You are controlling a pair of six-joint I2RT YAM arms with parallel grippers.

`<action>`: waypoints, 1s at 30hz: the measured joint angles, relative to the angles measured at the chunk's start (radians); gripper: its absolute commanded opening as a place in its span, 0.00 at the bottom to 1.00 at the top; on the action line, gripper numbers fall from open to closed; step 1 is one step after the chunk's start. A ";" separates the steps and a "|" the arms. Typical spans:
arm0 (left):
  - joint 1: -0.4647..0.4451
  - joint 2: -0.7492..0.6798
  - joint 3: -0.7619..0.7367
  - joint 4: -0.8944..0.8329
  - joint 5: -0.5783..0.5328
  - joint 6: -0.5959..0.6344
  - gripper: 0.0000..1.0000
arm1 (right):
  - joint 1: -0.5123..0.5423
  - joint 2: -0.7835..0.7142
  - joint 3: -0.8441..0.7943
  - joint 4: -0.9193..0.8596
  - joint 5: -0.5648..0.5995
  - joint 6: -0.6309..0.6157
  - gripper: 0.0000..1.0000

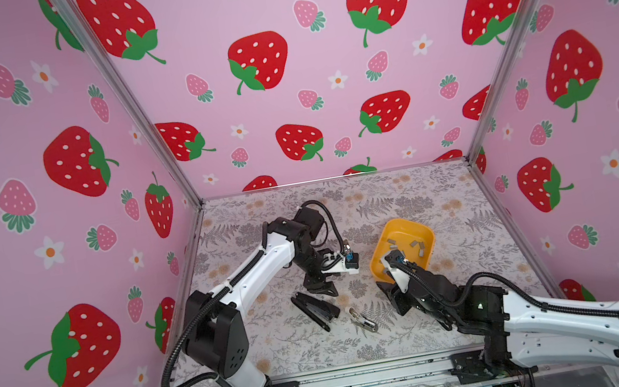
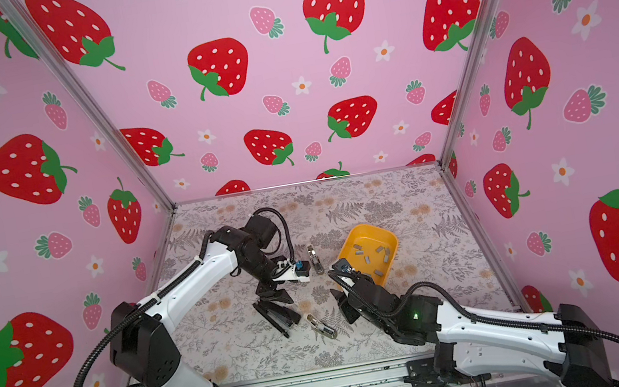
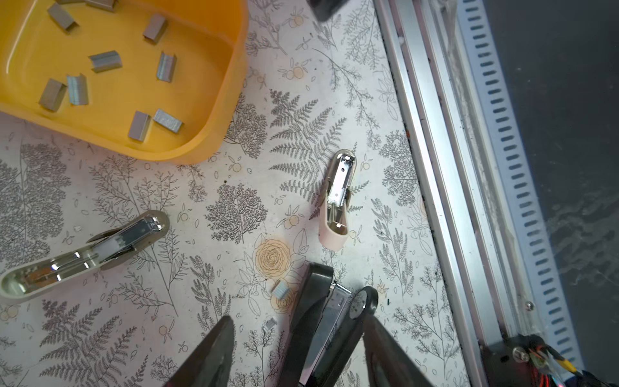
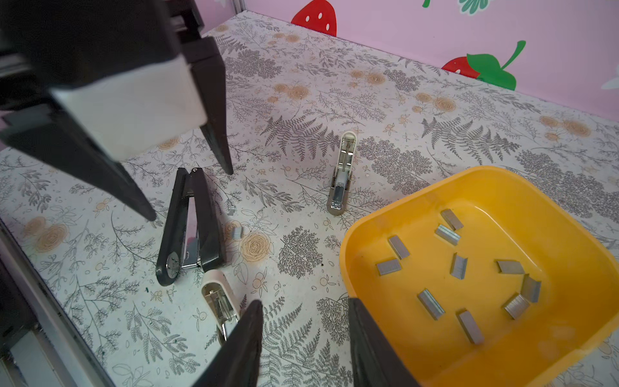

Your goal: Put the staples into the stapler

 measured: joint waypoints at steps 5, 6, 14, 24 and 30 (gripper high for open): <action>-0.089 -0.117 -0.217 0.167 -0.083 -0.039 0.63 | -0.032 -0.064 -0.043 -0.009 -0.014 0.003 0.46; -0.106 -0.133 -0.251 0.198 -0.099 -0.045 0.63 | -0.040 -0.072 -0.047 -0.011 -0.015 0.003 0.46; -0.196 -0.120 -0.333 0.377 -0.245 -0.113 0.60 | -0.085 -0.074 -0.047 -0.014 -0.047 0.005 0.46; -0.199 -0.097 -0.381 0.472 -0.330 -0.140 0.60 | -0.101 -0.074 -0.048 -0.015 -0.066 0.005 0.46; -0.185 -0.097 -0.388 0.476 -0.346 -0.122 0.60 | -0.108 -0.072 -0.049 -0.015 -0.077 0.005 0.46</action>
